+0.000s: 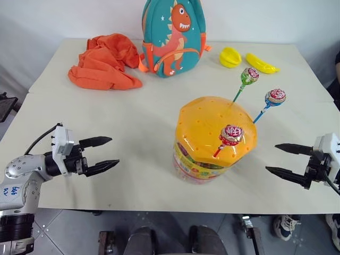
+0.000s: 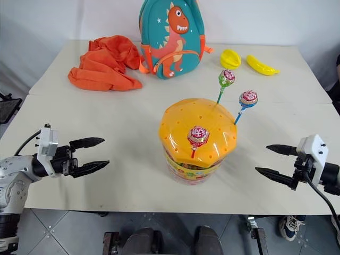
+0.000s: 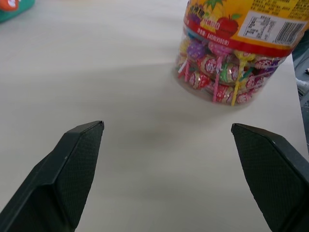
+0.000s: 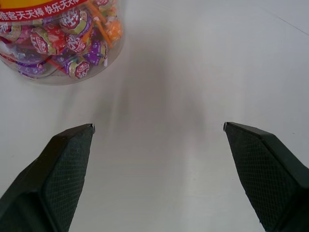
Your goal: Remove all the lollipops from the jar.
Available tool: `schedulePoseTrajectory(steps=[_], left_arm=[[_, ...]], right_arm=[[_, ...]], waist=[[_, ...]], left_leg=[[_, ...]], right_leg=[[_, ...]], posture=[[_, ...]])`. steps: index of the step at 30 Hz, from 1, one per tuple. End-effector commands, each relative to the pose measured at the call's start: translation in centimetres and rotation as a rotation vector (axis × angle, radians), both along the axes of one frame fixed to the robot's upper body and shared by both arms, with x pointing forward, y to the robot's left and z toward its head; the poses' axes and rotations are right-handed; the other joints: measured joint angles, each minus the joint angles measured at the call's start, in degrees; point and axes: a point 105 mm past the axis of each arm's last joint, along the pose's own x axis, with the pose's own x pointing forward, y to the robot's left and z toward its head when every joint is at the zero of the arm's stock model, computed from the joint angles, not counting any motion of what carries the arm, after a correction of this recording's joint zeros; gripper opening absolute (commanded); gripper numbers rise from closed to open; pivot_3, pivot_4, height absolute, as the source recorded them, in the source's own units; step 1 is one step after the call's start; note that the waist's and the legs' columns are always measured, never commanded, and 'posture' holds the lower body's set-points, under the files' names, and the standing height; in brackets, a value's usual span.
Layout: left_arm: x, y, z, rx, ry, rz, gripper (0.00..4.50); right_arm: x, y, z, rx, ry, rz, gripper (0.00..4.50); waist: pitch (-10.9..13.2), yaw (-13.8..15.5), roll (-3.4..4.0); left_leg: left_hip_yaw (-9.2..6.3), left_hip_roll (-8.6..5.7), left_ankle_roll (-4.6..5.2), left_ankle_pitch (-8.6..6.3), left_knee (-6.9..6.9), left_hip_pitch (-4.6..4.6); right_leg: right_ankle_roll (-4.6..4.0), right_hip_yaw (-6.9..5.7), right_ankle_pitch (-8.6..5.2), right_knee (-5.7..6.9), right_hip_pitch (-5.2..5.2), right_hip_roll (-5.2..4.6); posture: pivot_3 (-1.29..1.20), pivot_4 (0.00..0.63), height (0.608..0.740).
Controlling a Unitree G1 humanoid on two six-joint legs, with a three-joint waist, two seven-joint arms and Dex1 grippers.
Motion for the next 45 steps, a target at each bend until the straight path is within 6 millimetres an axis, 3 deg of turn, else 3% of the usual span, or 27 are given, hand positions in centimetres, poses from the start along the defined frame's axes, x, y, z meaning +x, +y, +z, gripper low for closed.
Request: schedulePoseTrajectory(steps=[1, 6, 14, 18, 23, 25, 31, 37, 45], left_arm=[[0.1, -0.2, 0.7, 0.007, -0.020, 0.000, 4.50], [-0.1, -0.7, 2.1, 0.057, -0.042, -0.011, 4.50], [0.3, -2.9, 8.2, 0.134, -0.179, -0.137, 4.50], [0.3, -5.2, 11.0, 0.162, -0.281, -0.227, 4.50], [-0.9, -9.6, 15.6, -0.020, -0.398, -0.444, 4.50], [-1.1, -10.8, 15.9, -0.036, -0.396, -0.501, 4.50], [-2.1, -15.2, 14.5, -0.063, -0.313, -0.757, 4.50], [-3.4, -17.2, 13.7, -0.072, -0.255, -0.934, 4.50], [-4.3, -20.4, 12.8, -0.095, -0.191, -1.001, 4.50]], right_arm=[[-0.2, -0.1, 1.5, -0.003, -0.040, 0.007, 4.48], [-0.4, -0.3, 1.7, -0.004, -0.028, 0.008, 4.48], [-0.4, -0.1, 3.7, 0.028, -0.075, 0.038, 4.48], [-0.8, 0.9, 5.8, 0.082, -0.134, 0.090, 4.48], [-1.9, 1.9, 6.8, 0.100, -0.129, 0.144, 4.48], [-2.1, 2.2, 7.0, 0.108, -0.123, 0.155, 4.48], [-2.6, 4.2, 7.6, 0.154, -0.111, 0.234, 4.48], [-3.0, 5.8, 8.5, 0.181, -0.137, 0.292, 4.48], [-5.2, 6.6, 9.9, 0.226, -0.171, 0.334, 4.48]], waist=[[0.00, -0.02, 0.00], [0.00, -0.01, 0.00], [0.00, 0.04, 0.00], [0.00, 0.06, 0.00], [0.01, 0.42, -0.02], [0.01, 0.24, -0.03], [0.01, 0.09, -0.05], [0.01, 0.02, -0.05], [0.03, 0.59, -0.07]], left_leg=[[0.00, 0.00, 0.00, 0.00, 0.00, 0.00], [-0.03, 0.00, 0.01, -0.01, 0.04, 0.00], [-0.10, -0.01, 0.06, -0.03, 0.28, -0.06], [-0.17, -0.01, 0.06, -0.03, 0.38, -0.11], [-0.32, -0.01, 0.10, -0.05, 0.73, -0.28], [-0.34, -0.02, 0.21, -0.12, 0.78, -0.32], [-0.33, -0.04, 0.25, -0.14, 0.80, -0.31], [-0.36, -0.04, 0.26, -0.14, 0.81, -0.30], [-0.54, -0.11, 0.33, -0.19, 0.88, -0.32]], right_leg=[[0.00, 0.00, 0.00, 0.00, 0.00, 0.00], [0.00, 0.00, 0.00, 0.05, 0.00, -0.01], [0.00, -0.04, 0.00, 0.15, 0.05, -0.02], [0.00, -0.08, 0.00, 0.20, 0.04, 0.00], [0.00, -0.17, 0.00, 0.29, 0.04, -0.01], [0.00, -0.18, 0.00, 0.36, 0.07, -0.02], [0.00, -0.16, 0.00, 0.39, 0.06, -0.02], [0.00, -0.16, 0.00, 0.39, 0.05, -0.01], [0.01, -0.19, 0.01, 0.39, 0.15, -0.06]], posture=[[0.00, 0.150, 0.740], [0.00, 0.150, 0.740], [0.00, 0.150, 0.740], [0.00, 0.150, 0.740], [0.00, 0.150, 0.740], [0.00, 0.150, 0.740], [0.00, 0.150, 0.740], [0.00, 0.150, 0.740], [0.00, 0.150, 0.740]])
